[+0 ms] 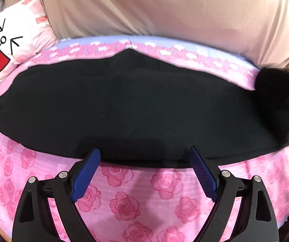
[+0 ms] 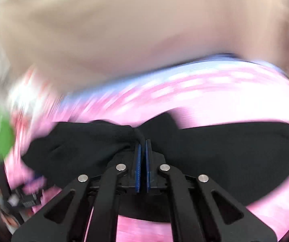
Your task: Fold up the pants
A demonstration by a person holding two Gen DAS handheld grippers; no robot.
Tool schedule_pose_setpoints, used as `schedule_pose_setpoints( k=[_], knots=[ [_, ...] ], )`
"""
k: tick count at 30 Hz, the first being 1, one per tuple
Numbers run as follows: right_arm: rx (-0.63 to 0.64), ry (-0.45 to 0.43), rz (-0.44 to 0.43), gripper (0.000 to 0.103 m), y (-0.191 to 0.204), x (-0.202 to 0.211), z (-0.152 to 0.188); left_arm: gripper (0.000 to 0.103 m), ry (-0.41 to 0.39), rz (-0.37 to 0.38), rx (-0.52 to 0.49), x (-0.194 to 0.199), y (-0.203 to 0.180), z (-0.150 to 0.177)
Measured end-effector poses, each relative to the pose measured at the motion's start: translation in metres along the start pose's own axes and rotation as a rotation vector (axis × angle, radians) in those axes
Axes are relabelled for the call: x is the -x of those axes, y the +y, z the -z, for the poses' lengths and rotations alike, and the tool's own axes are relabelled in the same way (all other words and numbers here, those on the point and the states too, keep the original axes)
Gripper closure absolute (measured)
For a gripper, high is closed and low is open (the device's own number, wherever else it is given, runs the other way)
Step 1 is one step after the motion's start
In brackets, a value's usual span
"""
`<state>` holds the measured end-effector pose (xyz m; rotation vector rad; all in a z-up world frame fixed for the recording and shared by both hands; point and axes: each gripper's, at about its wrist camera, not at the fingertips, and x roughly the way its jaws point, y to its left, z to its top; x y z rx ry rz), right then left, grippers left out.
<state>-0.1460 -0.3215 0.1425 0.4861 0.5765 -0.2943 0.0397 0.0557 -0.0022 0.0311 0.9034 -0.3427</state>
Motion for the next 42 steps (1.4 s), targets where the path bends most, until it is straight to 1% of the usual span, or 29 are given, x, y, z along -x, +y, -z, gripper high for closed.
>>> schedule_pose_setpoints(
  k=[1, 2, 5, 6, 8, 9, 10, 11, 13, 14, 15, 16, 17, 18, 19, 20, 22, 23, 25, 26, 27, 28, 30, 31, 33, 35, 37, 40, 42],
  knots=[
    [-0.086, -0.013, 0.067, 0.101, -0.042, 0.013, -0.003, 0.016, 0.013, -0.008, -0.01, -0.003, -0.002, 0.0],
    [-0.15, 0.008, 0.135, 0.1, -0.08, 0.018, -0.001, 0.016, 0.007, -0.006, -0.02, -0.003, -0.004, 0.0],
    [-0.228, 0.115, 0.247, 0.093, -0.139, 0.012, 0.013, 0.015, 0.021, -0.009, -0.037, -0.007, -0.008, -0.002],
    [-0.258, 0.126, 0.292, 0.093, -0.156, 0.016, 0.019, 0.014, 0.026, -0.01, -0.04, -0.007, -0.008, -0.002],
    [-0.295, 0.073, 0.352, 0.092, -0.17, 0.034, 0.021, 0.014, 0.025, -0.001, -0.026, -0.006, -0.006, -0.007],
    [-0.314, 0.01, 0.369, 0.092, -0.171, 0.047, 0.019, 0.014, 0.023, 0.006, -0.017, -0.004, -0.004, -0.008],
    [-0.303, -0.023, 0.352, 0.092, -0.164, 0.054, 0.015, 0.014, 0.023, 0.014, -0.005, -0.002, -0.002, -0.012],
    [-0.266, -0.023, 0.313, 0.092, -0.151, 0.054, 0.009, 0.014, 0.023, 0.022, 0.003, -0.001, -0.002, -0.016],
    [-0.104, 0.041, 0.192, 0.089, -0.093, 0.032, -0.005, 0.014, 0.015, 0.031, 0.004, -0.002, -0.003, -0.028],
    [-0.011, 0.089, 0.131, 0.078, -0.057, 0.015, -0.009, 0.014, 0.014, 0.027, -0.002, -0.003, -0.006, -0.032],
    [0.061, 0.126, 0.079, 0.06, -0.028, 0.0, -0.01, 0.014, 0.019, 0.02, -0.015, -0.006, -0.01, -0.035],
    [0.141, 0.167, 0.015, 0.057, 0.004, -0.017, -0.01, 0.014, 0.041, 0.026, -0.041, -0.012, -0.017, -0.037],
    [0.233, 0.228, -0.066, 0.057, 0.047, -0.042, -0.007, 0.015, 0.062, 0.032, -0.062, -0.018, -0.021, -0.037],
    [0.285, 0.274, -0.114, 0.058, 0.073, -0.059, -0.006, 0.019, 0.095, 0.039, -0.088, -0.024, -0.026, -0.035],
    [0.335, 0.318, -0.16, 0.058, 0.099, -0.079, -0.003, 0.029, 0.133, 0.024, -0.13, -0.032, -0.031, -0.028],
    [0.387, 0.359, -0.19, 0.059, 0.129, -0.103, 0.0, 0.031, 0.131, 0.011, -0.15, -0.033, -0.032, -0.025],
    [0.461, 0.446, -0.236, 0.058, 0.168, -0.142, 0.008, 0.034, 0.103, 0.015, -0.179, -0.029, -0.032, -0.017],
    [0.472, 0.465, -0.243, 0.058, 0.177, -0.156, 0.008, 0.035, 0.098, 0.029, -0.176, -0.027, -0.029, -0.015],
    [0.506, 0.542, -0.262, 0.05, 0.205, -0.192, 0.017, 0.035, 0.086, 0.058, -0.164, -0.024, -0.025, -0.013],
    [0.512, 0.557, -0.263, 0.048, 0.207, -0.202, 0.02, 0.035, 0.081, 0.067, -0.157, -0.024, -0.023, -0.013],
    [0.526, 0.569, -0.25, 0.051, 0.211, -0.213, 0.025, 0.035, 0.077, 0.072, -0.152, -0.023, -0.023, -0.013],
    [0.554, 0.575, -0.249, 0.061, 0.216, -0.216, 0.028, 0.035, 0.072, 0.072, -0.151, -0.023, -0.022, -0.012],
    [0.649, 0.529, -0.259, 0.094, 0.223, -0.198, 0.039, 0.034, 0.065, 0.07, -0.15, -0.023, -0.023, -0.011],
    [0.679, 0.513, -0.278, 0.098, 0.224, -0.185, 0.043, 0.034, 0.061, 0.072, -0.148, -0.022, -0.022, -0.01],
    [0.722, 0.477, -0.331, 0.098, 0.22, -0.152, 0.053, 0.033, 0.058, 0.084, -0.139, -0.022, -0.021, -0.011],
    [0.744, 0.504, -0.372, 0.098, 0.221, -0.138, 0.064, 0.03, 0.059, 0.098, -0.134, -0.021, -0.021, -0.01],
    [0.755, 0.52, -0.365, 0.098, 0.219, -0.135, 0.07, 0.028, 0.06, 0.102, -0.135, -0.021, -0.021, -0.011],
    [0.698, 0.514, -0.381, 0.093, 0.213, -0.141, 0.05, 0.028, 0.058, 0.095, -0.14, -0.022, -0.021, -0.011],
    [0.684, 0.509, -0.35, 0.092, 0.215, -0.159, 0.039, 0.028, 0.057, 0.097, -0.139, -0.022, -0.02, -0.011]
  ],
)
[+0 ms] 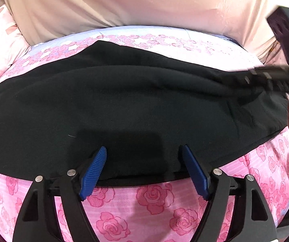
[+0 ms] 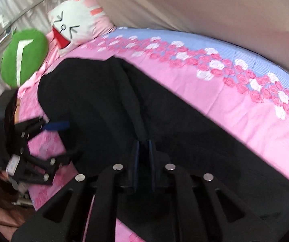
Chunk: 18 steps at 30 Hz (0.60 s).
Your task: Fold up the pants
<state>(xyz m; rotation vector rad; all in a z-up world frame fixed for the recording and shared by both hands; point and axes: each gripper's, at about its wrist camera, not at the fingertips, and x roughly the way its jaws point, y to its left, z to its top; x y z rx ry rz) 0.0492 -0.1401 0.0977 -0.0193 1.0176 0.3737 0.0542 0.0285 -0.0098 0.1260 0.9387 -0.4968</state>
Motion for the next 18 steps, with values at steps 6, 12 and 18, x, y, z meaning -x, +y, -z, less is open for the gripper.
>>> schedule_pose_setpoints(
  k=[6, 12, 18],
  knots=[
    [-0.036, -0.036, 0.069, 0.068, -0.021, -0.023, -0.039, 0.027, -0.002, 0.012, 0.007, 0.0, 0.001, 0.0],
    [0.123, 0.087, 0.095, 0.067, 0.003, -0.072, -0.055, 0.026, -0.003, 0.025, 0.012, -0.001, 0.003, -0.002],
    [0.109, 0.013, 0.197, 0.1, 0.0, -0.08, -0.074, 0.025, -0.006, 0.034, 0.015, -0.002, 0.005, -0.002]
  ],
)
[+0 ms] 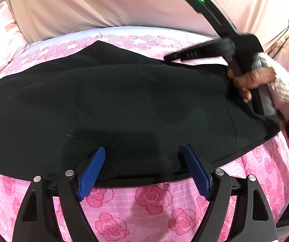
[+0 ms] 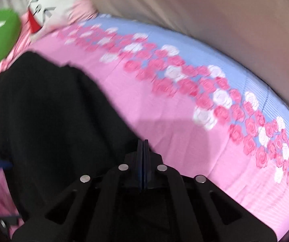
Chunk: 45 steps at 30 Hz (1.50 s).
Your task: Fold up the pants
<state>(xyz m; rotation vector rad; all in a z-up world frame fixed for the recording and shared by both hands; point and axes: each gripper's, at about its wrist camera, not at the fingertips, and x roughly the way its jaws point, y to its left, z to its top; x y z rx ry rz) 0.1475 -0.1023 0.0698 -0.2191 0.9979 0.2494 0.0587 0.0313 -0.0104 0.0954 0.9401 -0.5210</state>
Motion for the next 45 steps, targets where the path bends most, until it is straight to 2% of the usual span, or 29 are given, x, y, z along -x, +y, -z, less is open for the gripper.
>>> schedule_pose_setpoints(
  k=[2, 4, 5, 6, 7, 8, 9, 11, 12, 14, 16, 17, 20, 22, 25, 26, 28, 29, 31, 34, 35, 37, 38, 39, 40, 41, 44, 45],
  knots=[
    [-0.052, -0.026, -0.084, 0.097, 0.003, 0.019, -0.003, 0.025, -0.001, 0.004, 0.001, 0.0, 0.0, 0.0],
    [0.003, -0.048, -0.164, 0.075, 0.025, 0.034, -0.003, 0.024, -0.002, 0.01, 0.002, 0.0, 0.0, 0.0],
    [0.047, -0.035, -0.185, 0.047, 0.041, 0.032, -0.004, 0.023, -0.002, 0.012, 0.003, 0.0, 0.0, 0.0],
    [0.076, -0.023, -0.188, 0.039, 0.051, 0.027, -0.004, 0.022, -0.002, 0.014, 0.003, 0.0, 0.0, 0.0],
    [0.104, -0.011, -0.178, 0.039, 0.061, 0.02, -0.004, 0.022, -0.003, 0.015, 0.003, 0.0, 0.0, 0.0],
    [0.131, 0.004, -0.163, 0.053, 0.071, 0.01, -0.005, 0.022, -0.004, 0.016, 0.004, 0.0, 0.0, 0.0],
    [0.152, 0.037, -0.145, 0.096, 0.08, -0.004, -0.007, 0.022, -0.005, 0.017, 0.005, 0.001, 0.001, 0.0],
    [0.149, 0.044, -0.12, 0.1, 0.081, -0.014, -0.015, 0.022, -0.005, 0.016, 0.006, 0.0, 0.001, -0.001],
    [0.139, 0.006, -0.095, 0.1, 0.076, -0.01, -0.023, 0.022, -0.006, 0.015, 0.005, 0.0, 0.001, -0.001],
    [0.096, -0.039, -0.099, 0.1, 0.063, -0.006, -0.033, 0.022, -0.007, 0.01, 0.003, -0.001, 0.0, -0.001],
    [0.069, 0.033, -0.104, 0.099, 0.054, -0.026, -0.032, 0.022, -0.004, 0.006, -0.002, -0.001, -0.001, 0.0],
    [0.076, 0.034, -0.091, 0.095, 0.054, -0.027, -0.03, 0.022, -0.004, 0.004, -0.004, -0.001, -0.001, 0.0],
    [0.021, -0.055, -0.091, 0.093, 0.046, 0.009, -0.019, 0.021, -0.005, 0.003, -0.006, 0.0, -0.002, 0.001],
    [-0.045, -0.126, -0.135, 0.093, 0.031, 0.048, 0.002, 0.021, -0.006, 0.004, -0.004, 0.0, -0.002, 0.001],
    [-0.112, -0.107, -0.118, 0.093, 0.012, 0.075, 0.052, 0.021, -0.006, 0.004, -0.004, 0.0, -0.002, 0.002],
    [-0.129, -0.088, -0.103, 0.093, 0.005, 0.075, 0.068, 0.021, -0.006, 0.004, -0.005, 0.0, -0.002, 0.002],
    [-0.197, -0.022, 0.017, 0.095, -0.023, 0.064, 0.107, 0.021, -0.005, -0.001, -0.007, 0.0, -0.002, 0.002],
    [-0.225, -0.016, 0.038, 0.098, -0.032, 0.061, 0.114, 0.021, -0.004, -0.005, -0.009, 0.0, -0.002, 0.002],
    [-0.363, -0.078, 0.019, 0.1, -0.065, 0.079, 0.136, 0.02, -0.003, -0.017, -0.015, 0.0, -0.004, 0.001],
    [-0.466, -0.173, 0.115, 0.096, -0.095, 0.127, 0.17, 0.017, -0.005, -0.04, -0.019, 0.0, -0.005, 0.002],
    [-0.516, -0.188, 0.183, 0.093, -0.111, 0.146, 0.191, 0.017, -0.007, -0.05, -0.02, 0.0, -0.005, 0.002],
    [-0.616, -0.197, 0.291, 0.08, -0.141, 0.175, 0.228, 0.017, -0.022, -0.088, -0.021, 0.004, -0.008, 0.003],
    [-0.668, -0.198, 0.341, 0.065, -0.154, 0.188, 0.245, 0.017, -0.037, -0.118, -0.022, 0.006, -0.012, 0.004],
    [-0.767, -0.203, 0.444, 0.057, -0.174, 0.212, 0.279, 0.017, -0.05, -0.14, -0.024, 0.008, -0.015, 0.004],
    [-0.811, -0.204, 0.487, 0.056, -0.184, 0.224, 0.294, 0.017, -0.064, -0.148, -0.018, 0.01, -0.018, 0.003],
    [-0.872, -0.205, 0.528, 0.052, -0.195, 0.238, 0.316, 0.017, -0.075, -0.124, 0.002, 0.012, -0.022, 0.002],
    [-1.049, -0.193, 0.54, 0.035, -0.223, 0.258, 0.365, 0.017, -0.082, -0.005, 0.063, 0.014, -0.037, -0.002],
    [-1.104, -0.187, 0.493, 0.026, -0.235, 0.253, 0.373, 0.017, -0.08, 0.018, 0.07, 0.012, -0.043, -0.005]
  ],
)
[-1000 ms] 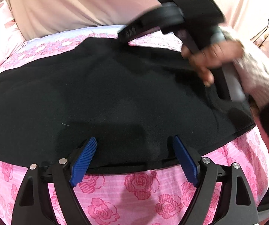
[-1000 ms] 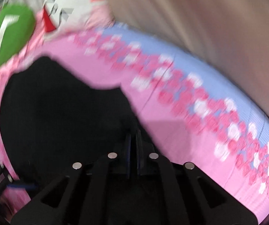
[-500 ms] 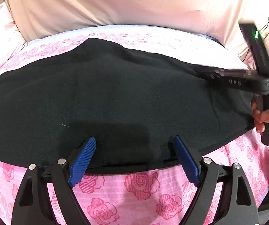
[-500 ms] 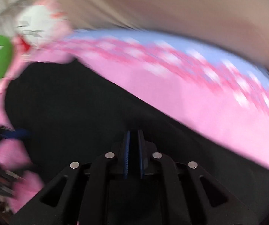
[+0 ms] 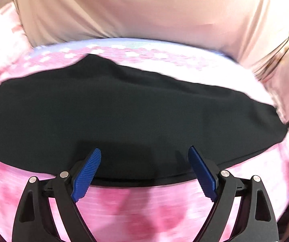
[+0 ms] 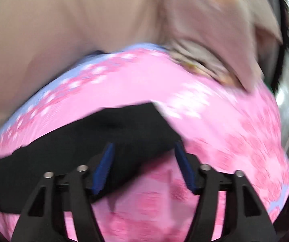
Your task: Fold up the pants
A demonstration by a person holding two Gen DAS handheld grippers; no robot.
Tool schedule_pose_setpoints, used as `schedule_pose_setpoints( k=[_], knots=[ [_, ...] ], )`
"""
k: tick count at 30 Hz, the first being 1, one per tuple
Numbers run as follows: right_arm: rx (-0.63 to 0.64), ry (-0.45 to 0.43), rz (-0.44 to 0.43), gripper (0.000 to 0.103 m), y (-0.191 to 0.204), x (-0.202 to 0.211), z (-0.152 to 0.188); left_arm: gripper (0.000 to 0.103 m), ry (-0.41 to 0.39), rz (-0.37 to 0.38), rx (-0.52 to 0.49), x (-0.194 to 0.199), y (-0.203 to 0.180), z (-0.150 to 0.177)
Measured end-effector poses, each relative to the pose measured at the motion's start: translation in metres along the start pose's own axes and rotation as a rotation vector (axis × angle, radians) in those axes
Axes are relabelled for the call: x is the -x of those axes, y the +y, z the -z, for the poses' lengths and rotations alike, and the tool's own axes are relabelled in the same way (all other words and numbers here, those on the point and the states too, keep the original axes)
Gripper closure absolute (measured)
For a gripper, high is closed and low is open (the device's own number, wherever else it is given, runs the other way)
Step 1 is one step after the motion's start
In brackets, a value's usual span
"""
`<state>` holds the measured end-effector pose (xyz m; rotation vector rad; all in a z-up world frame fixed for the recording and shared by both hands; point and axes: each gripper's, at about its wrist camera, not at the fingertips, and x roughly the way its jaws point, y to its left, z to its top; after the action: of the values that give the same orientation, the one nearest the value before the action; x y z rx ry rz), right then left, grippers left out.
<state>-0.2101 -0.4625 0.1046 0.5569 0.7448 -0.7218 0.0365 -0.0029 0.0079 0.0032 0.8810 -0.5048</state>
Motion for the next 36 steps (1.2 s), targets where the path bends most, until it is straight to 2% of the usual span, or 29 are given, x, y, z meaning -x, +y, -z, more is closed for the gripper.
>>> schedule_pose_setpoints(
  k=[3, 4, 5, 6, 7, 9, 11, 13, 14, 17, 18, 19, 21, 22, 24, 25, 26, 27, 28, 29, 30, 32, 33, 34, 36],
  knots=[
    [-0.068, 0.084, -0.136, 0.025, -0.001, -0.029, -0.001, 0.017, 0.022, 0.004, -0.008, -0.009, -0.021, -0.003],
    [-0.082, 0.087, -0.158, 0.023, 0.001, -0.037, 0.0, 0.017, 0.031, 0.01, -0.006, -0.01, -0.025, -0.003],
    [-0.047, 0.05, -0.135, 0.04, 0.011, -0.042, -0.002, 0.017, 0.036, 0.015, -0.004, -0.011, -0.026, -0.003],
    [-0.036, 0.06, -0.14, 0.065, 0.016, -0.044, 0.001, 0.017, 0.038, 0.014, -0.002, -0.011, -0.026, -0.004],
    [-0.052, 0.066, -0.184, 0.079, 0.024, -0.045, 0.0, 0.017, 0.04, 0.004, 0.001, -0.01, -0.024, -0.002],
    [-0.021, 0.008, -0.202, 0.087, 0.048, -0.025, -0.005, 0.017, 0.04, -0.013, 0.01, -0.007, -0.017, -0.001],
    [0.031, -0.041, -0.296, 0.089, 0.079, 0.004, -0.007, 0.017, 0.036, -0.027, 0.025, -0.001, -0.005, 0.001],
    [0.155, -0.08, -0.418, 0.09, 0.144, 0.042, -0.002, 0.017, 0.029, -0.049, 0.041, 0.004, 0.007, 0.003],
    [0.195, -0.084, -0.452, 0.09, 0.163, 0.051, -0.001, 0.017, 0.026, -0.059, 0.047, 0.006, 0.013, 0.003],
    [0.374, -0.033, -0.611, 0.09, 0.258, 0.077, 0.029, 0.017, 0.013, -0.09, 0.067, 0.013, 0.029, 0.005],
    [0.454, 0.014, -0.667, 0.09, 0.302, 0.078, 0.051, 0.017, 0.011, -0.097, 0.073, 0.016, 0.034, 0.006],
    [0.504, 0.042, -0.688, 0.089, 0.324, 0.076, 0.066, 0.017, 0.008, -0.104, 0.083, 0.02, 0.041, 0.008],
    [0.665, 0.159, -0.724, 0.076, 0.388, 0.059, 0.12, 0.017, 0.005, -0.115, 0.096, 0.025, 0.051, 0.01],
    [0.713, 0.191, -0.721, 0.071, 0.404, 0.054, 0.138, 0.017, 0.004, -0.126, 0.104, 0.03, 0.059, 0.012],
    [0.814, 0.187, -0.689, 0.068, 0.428, 0.053, 0.176, 0.017, 0.006, -0.15, 0.105, 0.036, 0.069, 0.016],
    [0.833, 0.168, -0.694, 0.067, 0.428, 0.058, 0.183, 0.017, 0.004, -0.168, 0.102, 0.041, 0.076, 0.019],
    [0.837, 0.142, -0.699, 0.062, 0.425, 0.065, 0.186, 0.017, 0.0, -0.183, 0.1, 0.047, 0.085, 0.022],
    [0.82, 0.091, -0.693, 0.05, 0.41, 0.077, 0.183, 0.017, -0.004, -0.191, 0.103, 0.05, 0.092, 0.025],
    [0.798, 0.058, -0.682, 0.043, 0.397, 0.082, 0.177, 0.017, -0.009, -0.196, 0.118, 0.054, 0.102, 0.027],
    [0.759, 0.018, -0.658, 0.033, 0.378, 0.086, 0.168, 0.017, -0.016, -0.187, 0.146, 0.059, 0.116, 0.029],
    [0.701, -0.024, -0.601, 0.028, 0.352, 0.087, 0.155, 0.017, -0.02, -0.161, 0.19, 0.063, 0.132, 0.031],
    [0.59, -0.057, -0.459, 0.027, 0.298, 0.077, 0.13, 0.017, -0.023, -0.125, 0.261, 0.064, 0.154, 0.031],
    [0.54, -0.046, -0.414, 0.027, 0.278, 0.069, 0.122, 0.017, -0.029, -0.114, 0.309, 0.065, 0.168, 0.032],
    [0.466, -0.02, -0.376, 0.027, 0.252, 0.058, 0.113, 0.017, -0.038, -0.116, 0.336, 0.067, 0.174, 0.032],
    [0.31, 0.052, -0.36, 0.026, 0.208, 0.034, 0.1, 0.017, -0.054, -0.115, 0.365, 0.067, 0.18, 0.032]
  ],
)
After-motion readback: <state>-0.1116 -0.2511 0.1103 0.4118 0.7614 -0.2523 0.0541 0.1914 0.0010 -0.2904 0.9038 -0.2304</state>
